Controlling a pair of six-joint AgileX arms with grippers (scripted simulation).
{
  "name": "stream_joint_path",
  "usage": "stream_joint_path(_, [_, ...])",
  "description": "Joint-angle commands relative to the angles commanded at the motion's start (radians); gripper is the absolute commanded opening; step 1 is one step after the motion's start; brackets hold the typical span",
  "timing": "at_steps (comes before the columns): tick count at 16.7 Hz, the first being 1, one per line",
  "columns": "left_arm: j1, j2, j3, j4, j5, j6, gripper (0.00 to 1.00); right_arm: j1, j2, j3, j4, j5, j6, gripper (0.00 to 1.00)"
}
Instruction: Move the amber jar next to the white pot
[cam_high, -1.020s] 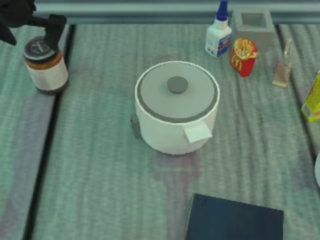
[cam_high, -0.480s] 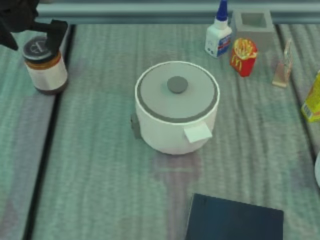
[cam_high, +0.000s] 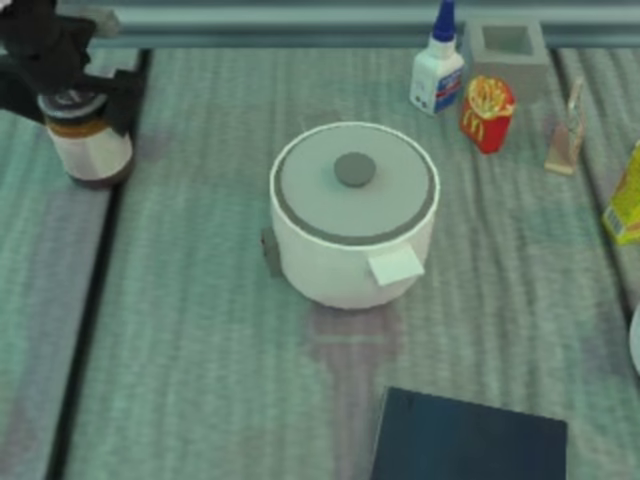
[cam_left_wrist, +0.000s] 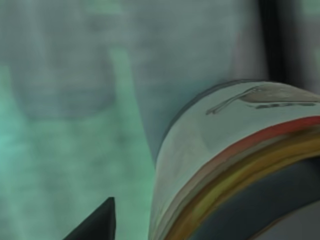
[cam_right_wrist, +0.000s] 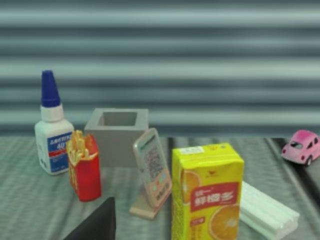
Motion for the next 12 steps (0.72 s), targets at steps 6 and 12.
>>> stream_joint_path(6, [0.000,0.000,0.000,0.000,0.000,0.000,0.77,0.000,0.000,0.000,0.000,0.000,0.000,1.00])
stream_joint_path(12, [0.000,0.000,0.000,0.000,0.000,0.000,0.32,0.000,0.000,0.000,0.000,0.000,0.000,1.00])
